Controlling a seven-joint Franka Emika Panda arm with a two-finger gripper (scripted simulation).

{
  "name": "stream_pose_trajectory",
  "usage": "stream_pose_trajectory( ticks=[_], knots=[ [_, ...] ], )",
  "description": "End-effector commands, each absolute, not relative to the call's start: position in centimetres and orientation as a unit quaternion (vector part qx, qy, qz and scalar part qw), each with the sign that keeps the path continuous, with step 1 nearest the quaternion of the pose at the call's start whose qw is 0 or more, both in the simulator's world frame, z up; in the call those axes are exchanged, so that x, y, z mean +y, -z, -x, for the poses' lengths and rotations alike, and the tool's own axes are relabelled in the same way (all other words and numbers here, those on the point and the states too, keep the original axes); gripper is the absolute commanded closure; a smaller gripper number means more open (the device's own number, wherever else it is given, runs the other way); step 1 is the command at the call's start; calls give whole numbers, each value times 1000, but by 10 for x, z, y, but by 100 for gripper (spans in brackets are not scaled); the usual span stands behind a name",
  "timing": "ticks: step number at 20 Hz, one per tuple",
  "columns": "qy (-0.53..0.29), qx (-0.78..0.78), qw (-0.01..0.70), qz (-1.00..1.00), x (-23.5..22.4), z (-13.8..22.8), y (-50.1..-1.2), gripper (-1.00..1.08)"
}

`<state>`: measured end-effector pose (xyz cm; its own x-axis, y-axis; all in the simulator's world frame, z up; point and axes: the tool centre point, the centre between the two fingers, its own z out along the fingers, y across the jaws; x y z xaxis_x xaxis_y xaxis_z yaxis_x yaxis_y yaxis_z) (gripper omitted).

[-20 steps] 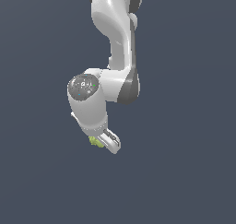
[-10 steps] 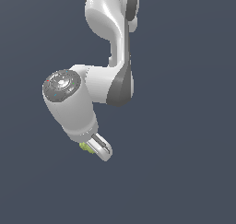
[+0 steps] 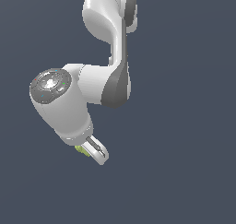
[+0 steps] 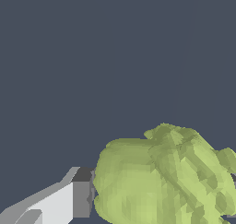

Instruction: Pick up the object and move it to a goal position.

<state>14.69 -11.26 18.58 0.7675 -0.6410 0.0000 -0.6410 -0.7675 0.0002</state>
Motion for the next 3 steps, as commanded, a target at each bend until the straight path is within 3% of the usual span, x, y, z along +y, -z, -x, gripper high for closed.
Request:
stream_pose_trajectory(
  ticks=[1,3],
  knots=[
    [0,-341,0,-940,-113,-148,-187,108],
    [0,-341,0,-940,-113,-149,-187,108]
  ],
)
